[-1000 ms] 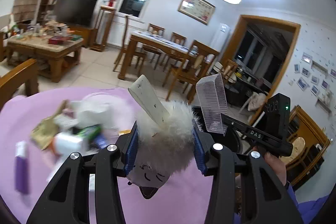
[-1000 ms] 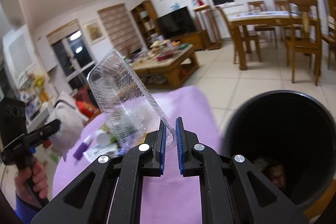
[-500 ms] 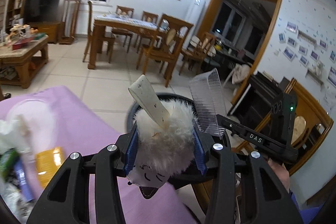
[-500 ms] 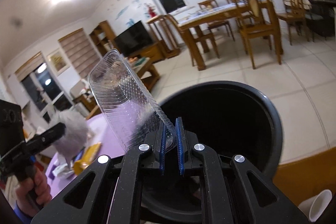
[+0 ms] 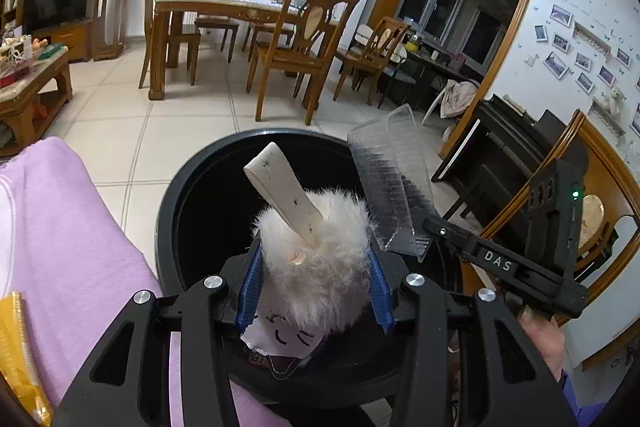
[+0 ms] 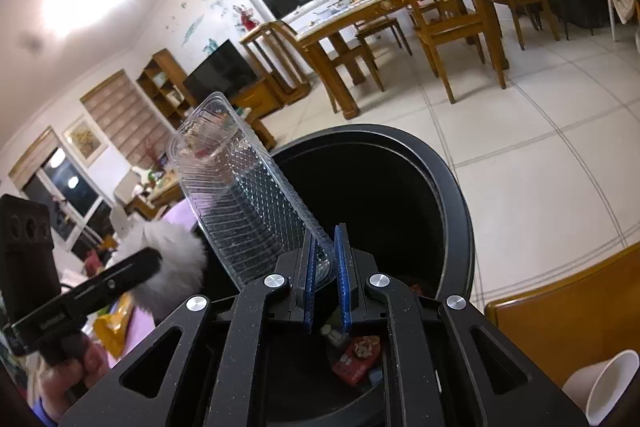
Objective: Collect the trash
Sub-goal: 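Carry toy and tray over the black bin and open both tools to drop them, then grasp the white tape roll with left tool while right tool grasps yellow snack bag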
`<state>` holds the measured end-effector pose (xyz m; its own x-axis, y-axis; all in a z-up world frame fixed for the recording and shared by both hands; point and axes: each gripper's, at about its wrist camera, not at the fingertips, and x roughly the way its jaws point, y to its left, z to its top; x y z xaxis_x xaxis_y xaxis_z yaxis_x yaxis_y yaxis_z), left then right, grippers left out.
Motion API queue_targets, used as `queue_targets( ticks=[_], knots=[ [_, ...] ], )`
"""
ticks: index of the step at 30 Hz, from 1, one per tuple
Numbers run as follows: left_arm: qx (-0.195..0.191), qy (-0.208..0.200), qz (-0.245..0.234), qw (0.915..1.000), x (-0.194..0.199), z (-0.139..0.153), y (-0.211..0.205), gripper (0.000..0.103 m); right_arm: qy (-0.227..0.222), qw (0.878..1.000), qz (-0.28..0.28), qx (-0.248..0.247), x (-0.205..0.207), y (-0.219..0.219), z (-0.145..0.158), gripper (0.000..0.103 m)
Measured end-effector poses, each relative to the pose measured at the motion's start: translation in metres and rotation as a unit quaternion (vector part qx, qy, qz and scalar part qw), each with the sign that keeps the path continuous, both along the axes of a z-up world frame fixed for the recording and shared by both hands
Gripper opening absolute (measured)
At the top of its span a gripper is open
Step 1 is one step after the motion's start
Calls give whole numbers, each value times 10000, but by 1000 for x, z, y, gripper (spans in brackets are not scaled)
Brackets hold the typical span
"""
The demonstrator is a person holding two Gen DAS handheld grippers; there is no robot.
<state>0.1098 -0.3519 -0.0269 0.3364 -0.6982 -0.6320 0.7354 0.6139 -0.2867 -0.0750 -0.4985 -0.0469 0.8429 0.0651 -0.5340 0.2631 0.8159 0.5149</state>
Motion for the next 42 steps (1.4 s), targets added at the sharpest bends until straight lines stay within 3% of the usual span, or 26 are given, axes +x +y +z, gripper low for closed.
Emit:
queue_targets(
  ticks=[10,15,16,18,21,23,26,30,32,36,39,42],
  knots=[
    [135,59,-20,9999,0,-8,-16,47,-6,10000,-34,-70,5,2,-4,11],
    [169,66,57,9998,1,-6,-18,57,38,10000,-58,-50,4,12,0,13],
    [146,49,95,9998,4,-4,-16,64,49,10000,-56,-38,4,14,0,19],
    [97,6,144,9998,3,0,-12,67,58,10000,-49,-8,5,13,0,33],
    [40,-26,159,9999,-1,6,-7,67,77,9999,-25,-62,4,19,4,38],
    [20,-38,177,9998,-4,10,-4,75,75,9999,-7,-73,3,23,6,47],
    [-30,-110,239,9996,-10,18,10,76,49,9999,9,-136,2,30,11,50],
    [-92,-205,427,9988,-16,28,42,76,15,9993,200,-304,9,54,27,50],
    [-147,-242,588,9979,-16,35,65,76,5,9992,231,-323,10,58,29,55],
    [-173,-348,1009,9941,-16,44,118,76,1,9973,571,-471,24,99,45,55],
    [-119,-469,1487,9877,-14,47,166,76,12,9945,885,-557,39,134,53,55],
    [1,-718,2133,9744,-17,52,225,77,-4,9889,1334,-652,60,185,63,62]
  ],
)
